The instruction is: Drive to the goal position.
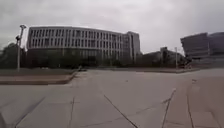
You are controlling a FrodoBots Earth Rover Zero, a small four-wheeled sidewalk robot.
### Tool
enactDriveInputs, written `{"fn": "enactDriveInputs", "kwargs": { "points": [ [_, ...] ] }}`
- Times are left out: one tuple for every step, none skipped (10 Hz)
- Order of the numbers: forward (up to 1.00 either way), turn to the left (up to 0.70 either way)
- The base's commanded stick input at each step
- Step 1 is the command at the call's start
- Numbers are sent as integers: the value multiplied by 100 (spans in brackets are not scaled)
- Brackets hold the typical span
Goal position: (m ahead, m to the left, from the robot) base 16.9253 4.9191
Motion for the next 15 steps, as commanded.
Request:
{"fn": "enactDriveInputs", "kwargs": {
  "points": [
    [100, 0],
    [100, 0],
    [100, 0],
    [100, 0],
    [100, 0],
    [100, 0],
    [100, 0],
    [100, 0],
    [100, 0],
    [100, 0],
    [100, 0],
    [100, 0],
    [100, 0],
    [100, 0],
    [100, 0]
  ]
}}
